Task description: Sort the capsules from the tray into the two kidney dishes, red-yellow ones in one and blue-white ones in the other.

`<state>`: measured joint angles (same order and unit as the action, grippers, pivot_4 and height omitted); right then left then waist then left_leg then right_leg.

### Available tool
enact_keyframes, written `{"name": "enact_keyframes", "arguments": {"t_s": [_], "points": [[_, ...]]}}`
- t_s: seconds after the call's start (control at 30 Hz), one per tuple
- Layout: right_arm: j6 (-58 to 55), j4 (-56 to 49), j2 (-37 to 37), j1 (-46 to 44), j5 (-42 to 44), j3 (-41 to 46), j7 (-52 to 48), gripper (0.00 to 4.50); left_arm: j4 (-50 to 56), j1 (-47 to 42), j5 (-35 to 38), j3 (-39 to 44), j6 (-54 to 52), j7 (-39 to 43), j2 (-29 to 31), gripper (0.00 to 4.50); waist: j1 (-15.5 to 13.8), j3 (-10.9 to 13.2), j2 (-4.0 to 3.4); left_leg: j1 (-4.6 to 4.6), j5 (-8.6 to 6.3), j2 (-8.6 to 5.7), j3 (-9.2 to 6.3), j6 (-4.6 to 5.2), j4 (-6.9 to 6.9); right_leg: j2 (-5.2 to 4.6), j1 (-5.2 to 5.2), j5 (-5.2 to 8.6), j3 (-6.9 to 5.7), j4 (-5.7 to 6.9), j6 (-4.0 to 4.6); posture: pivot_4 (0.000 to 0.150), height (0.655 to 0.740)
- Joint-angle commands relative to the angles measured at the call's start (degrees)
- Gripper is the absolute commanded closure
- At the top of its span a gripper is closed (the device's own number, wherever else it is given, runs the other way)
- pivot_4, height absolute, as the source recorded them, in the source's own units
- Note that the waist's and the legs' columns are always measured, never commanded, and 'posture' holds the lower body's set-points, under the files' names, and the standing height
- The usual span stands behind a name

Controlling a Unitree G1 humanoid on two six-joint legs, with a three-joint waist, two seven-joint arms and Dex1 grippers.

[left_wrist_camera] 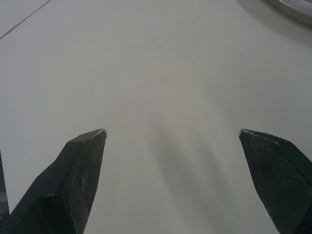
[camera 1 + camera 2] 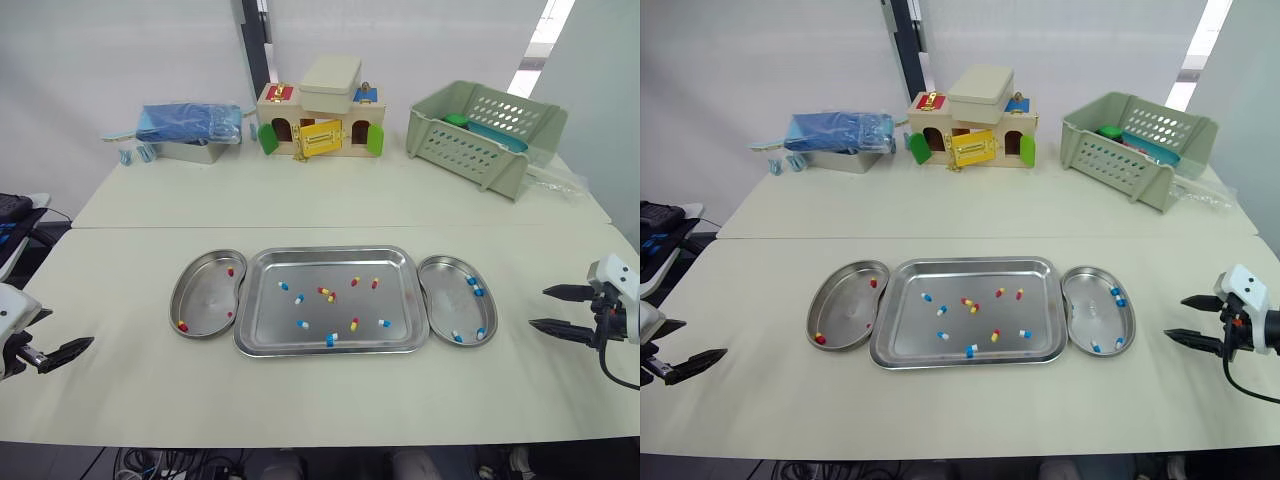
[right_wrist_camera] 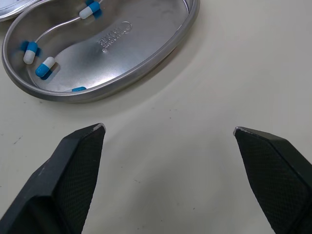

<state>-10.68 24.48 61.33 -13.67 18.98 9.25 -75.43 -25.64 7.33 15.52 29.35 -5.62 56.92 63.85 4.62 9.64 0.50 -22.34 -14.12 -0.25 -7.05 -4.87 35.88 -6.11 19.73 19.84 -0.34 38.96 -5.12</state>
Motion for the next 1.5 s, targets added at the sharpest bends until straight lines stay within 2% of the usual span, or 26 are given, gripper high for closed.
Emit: {"name": "enact_keyframes", "arguments": {"t_s": [0.03,0.57,1.1,1.3,1.4,1.5], "points": [[0.84,-0.25,0.32,-0.74,-0.14,1.28,-0.45,0.05,-0.05,-0.95,0.33,1.59,0.33,0.21,0.45,0.0,0.0,0.0,0.0,0.0,0.0,0.0,0.0,0.0,0.0,0.0,0.0,0.0,0.0,0.0,0.0,0.15,0.74],[1.48,0.54,-0.37,-1.38,-0.7,1.18,-0.05,0.05,-4.21,-4.74,-1.69,-0.59,2.6,1.39,0.77,0.0,0.04,0.0,0.0,0.0,0.0,0.0,0.0,0.0,0.01,0.0,0.0,0.0,0.0,0.01,0.0,0.15,0.74],[2.07,1.29,-1.12,-1.19,-1.31,1.42,-0.15,0.05,-5.21,-4.64,-1.68,-0.33,3.58,2.97,0.7,0.0,0.04,0.0,0.0,0.0,0.0,0.0,0.0,0.0,0.02,0.0,0.0,0.0,-0.01,0.02,0.0,0.15,0.74],[2.64,2.93,-0.86,-2.23,-1.97,1.09,-0.73,0.05,5.53,2.1,4.19,5.26,2.68,3.99,-5.4,0.0,0.15,0.0,-0.01,0.0,0.0,0.01,0.03,0.0,0.02,0.0,0.01,0.0,0.03,0.02,0.0,0.15,0.74],[2.83,3.5,-0.49,-2.37,-2.03,1.27,-1.05,0.05,14.83,7.85,9.8,9.36,3.14,5.42,-11.86,0.0,0.18,0.0,0.0,0.0,0.0,0.05,0.05,-0.01,0.03,0.01,0.02,0.0,0.05,0.01,0.0,0.15,0.74],[2.89,3.45,-0.53,-2.04,-2.02,1.45,-1.11,0.05,21.15,10.27,13.32,12.67,8.5,4.35,-19.16,0.0,-0.2,-0.01,0.01,0.0,-0.01,0.05,0.09,-0.02,0.08,0.0,-0.02,0.0,0.08,0.01,0.01,0.15,0.74]]}}
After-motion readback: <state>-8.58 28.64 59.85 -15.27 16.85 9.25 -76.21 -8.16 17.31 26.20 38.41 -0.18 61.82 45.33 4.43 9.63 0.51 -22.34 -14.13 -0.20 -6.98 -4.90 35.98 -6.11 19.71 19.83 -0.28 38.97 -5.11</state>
